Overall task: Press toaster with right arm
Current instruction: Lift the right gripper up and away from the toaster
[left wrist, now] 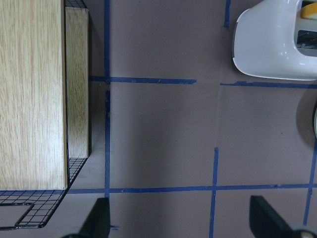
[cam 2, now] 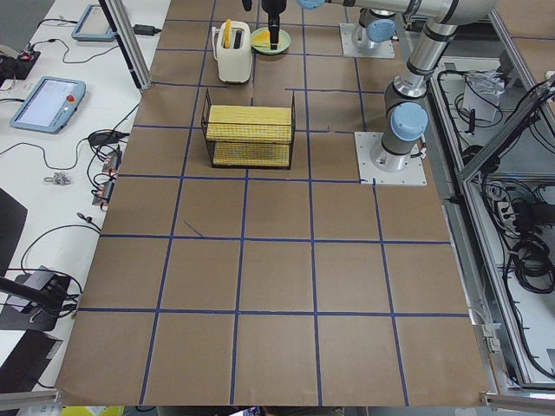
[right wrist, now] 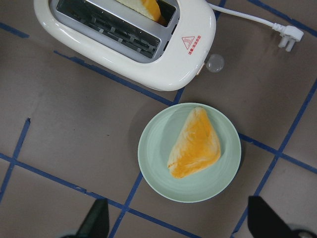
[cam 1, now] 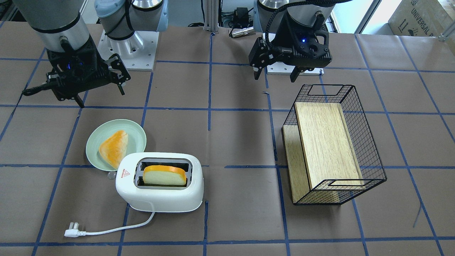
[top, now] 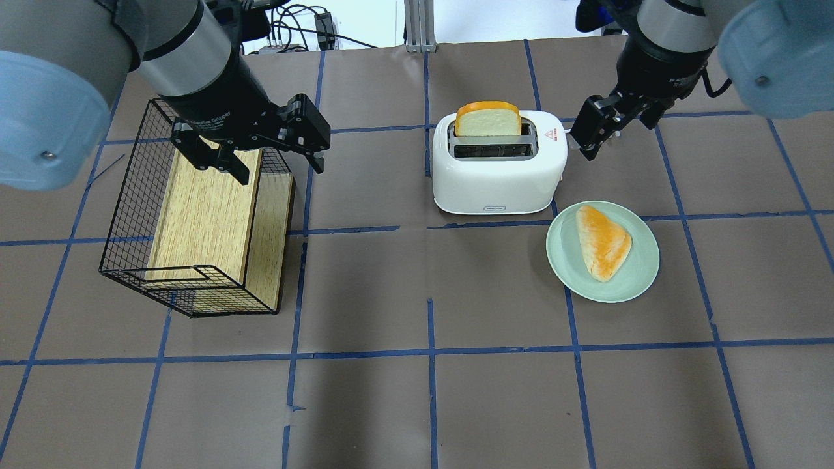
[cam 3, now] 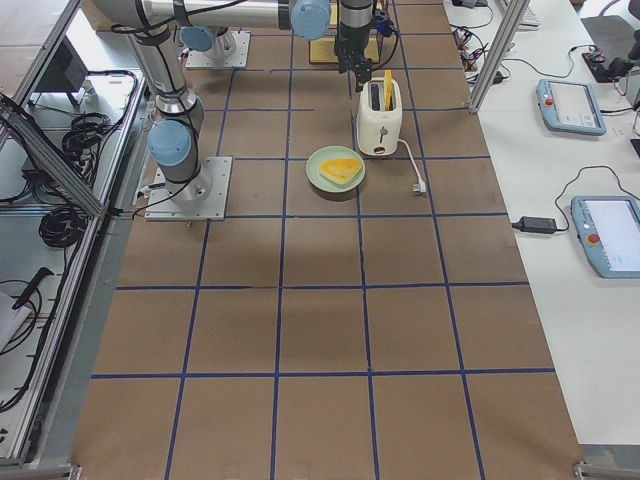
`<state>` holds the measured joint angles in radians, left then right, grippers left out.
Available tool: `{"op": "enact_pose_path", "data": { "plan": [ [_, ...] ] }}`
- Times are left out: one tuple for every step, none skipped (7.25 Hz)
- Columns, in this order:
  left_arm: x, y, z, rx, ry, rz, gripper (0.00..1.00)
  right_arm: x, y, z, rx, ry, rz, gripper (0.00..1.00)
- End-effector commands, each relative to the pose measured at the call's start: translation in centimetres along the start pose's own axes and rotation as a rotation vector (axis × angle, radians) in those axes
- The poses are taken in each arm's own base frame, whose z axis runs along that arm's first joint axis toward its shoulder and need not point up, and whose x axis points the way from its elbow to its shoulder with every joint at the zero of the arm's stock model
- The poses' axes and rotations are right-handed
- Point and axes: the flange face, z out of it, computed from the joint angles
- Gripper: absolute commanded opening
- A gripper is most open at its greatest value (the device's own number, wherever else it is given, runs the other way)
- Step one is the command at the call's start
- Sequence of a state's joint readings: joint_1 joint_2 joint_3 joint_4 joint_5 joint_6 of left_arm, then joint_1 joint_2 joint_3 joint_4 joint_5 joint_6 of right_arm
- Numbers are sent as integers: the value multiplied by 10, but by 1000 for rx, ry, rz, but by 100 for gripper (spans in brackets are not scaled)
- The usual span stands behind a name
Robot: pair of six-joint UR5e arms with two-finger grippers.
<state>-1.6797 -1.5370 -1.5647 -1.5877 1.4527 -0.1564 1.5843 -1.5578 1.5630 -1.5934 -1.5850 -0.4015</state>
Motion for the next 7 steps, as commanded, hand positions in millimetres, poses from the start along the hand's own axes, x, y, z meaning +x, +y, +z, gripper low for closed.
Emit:
{"op": "enact_pose_path", "data": {
  "plan": [
    [0, 0, 0, 0, 0, 0, 100, -24, 11, -14, 4, 13, 96, 100],
    [0, 0, 0, 0, 0, 0, 100, -24, 11, -13, 3, 16, 99, 100],
    [0, 0, 0, 0, 0, 0, 100, -23, 11, -13, 6, 17, 101, 100],
    [0, 0, 0, 0, 0, 0, 100, -24, 13, -13, -1, 15, 101, 100],
    [0, 1, -1, 1, 0, 0, 100, -24, 13, -15, 3, 11, 98, 100],
    [0, 0, 0, 0, 0, 0, 100, -24, 12, -16, 14, 13, 96, 100],
    [0, 1, -1, 1, 0, 0, 100, -24, 12, -15, 13, 11, 98, 100]
  ]
}}
